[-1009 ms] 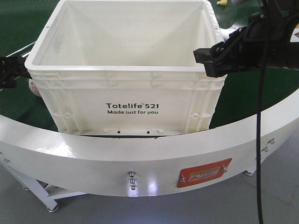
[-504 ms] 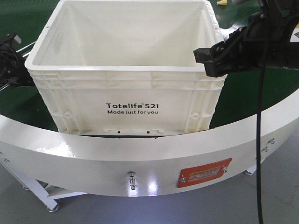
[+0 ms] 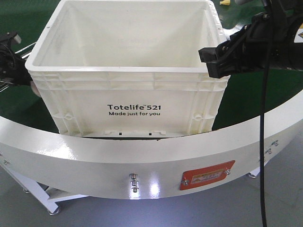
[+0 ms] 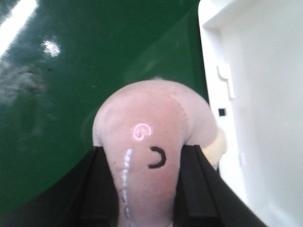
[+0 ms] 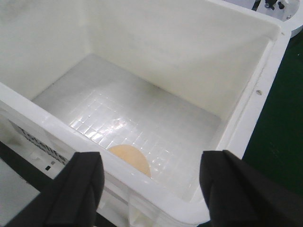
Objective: Place moving items into box and shelve
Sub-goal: 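Grasp the pink plush ball on the belt with the left gripper, then carry the pink plush ball over the tote and drop it inside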
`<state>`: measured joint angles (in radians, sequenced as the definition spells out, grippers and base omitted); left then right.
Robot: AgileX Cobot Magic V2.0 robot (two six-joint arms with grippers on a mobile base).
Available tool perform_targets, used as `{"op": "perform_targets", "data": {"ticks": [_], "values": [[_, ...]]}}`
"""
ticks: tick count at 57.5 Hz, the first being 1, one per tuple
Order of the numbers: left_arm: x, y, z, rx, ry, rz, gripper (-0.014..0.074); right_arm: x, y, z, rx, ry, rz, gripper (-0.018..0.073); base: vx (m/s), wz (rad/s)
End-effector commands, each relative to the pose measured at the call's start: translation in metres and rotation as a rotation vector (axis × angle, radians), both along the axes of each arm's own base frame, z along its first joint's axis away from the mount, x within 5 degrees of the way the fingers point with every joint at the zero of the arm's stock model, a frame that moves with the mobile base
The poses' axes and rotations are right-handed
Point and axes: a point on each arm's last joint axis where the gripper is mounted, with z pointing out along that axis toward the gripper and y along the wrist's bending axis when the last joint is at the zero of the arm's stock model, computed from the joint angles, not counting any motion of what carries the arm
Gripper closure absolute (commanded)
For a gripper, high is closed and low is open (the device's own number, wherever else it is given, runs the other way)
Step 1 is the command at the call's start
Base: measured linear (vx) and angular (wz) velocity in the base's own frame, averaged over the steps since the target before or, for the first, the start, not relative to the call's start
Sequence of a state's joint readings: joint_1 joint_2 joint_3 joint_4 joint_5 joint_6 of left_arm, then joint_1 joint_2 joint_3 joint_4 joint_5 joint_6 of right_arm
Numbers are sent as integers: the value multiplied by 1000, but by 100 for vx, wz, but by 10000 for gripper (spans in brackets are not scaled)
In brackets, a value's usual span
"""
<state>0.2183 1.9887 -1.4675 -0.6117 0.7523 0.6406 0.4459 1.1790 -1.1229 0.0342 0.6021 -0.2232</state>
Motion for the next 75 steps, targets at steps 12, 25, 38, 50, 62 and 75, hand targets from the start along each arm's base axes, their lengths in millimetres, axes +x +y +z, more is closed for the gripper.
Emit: {"op": "perform_targets", "data": {"ticks": [12,25,38,50,62,75], "values": [[-37,-2,149,156,-363,47,318,-2,-3,22,48,-120,-5,92,0,0],[-81,-35,222,113,-595,-24,318,-3,-3,22,46,-114,-5,92,0,0],[-94,-85,235,41,-660,-218,319,-4,-3,19,34,-87,-4,92,0,0],[-92,-127,227,5,-643,-345,304,-4,-3,19,33,-86,-4,92,0,0],[-88,-149,217,-5,-620,-408,188,-4,-3,19,33,-85,-4,92,0,0],[-81,-151,209,-5,-603,-403,56,-4,-3,19,33,-85,-4,92,0,0]]}}
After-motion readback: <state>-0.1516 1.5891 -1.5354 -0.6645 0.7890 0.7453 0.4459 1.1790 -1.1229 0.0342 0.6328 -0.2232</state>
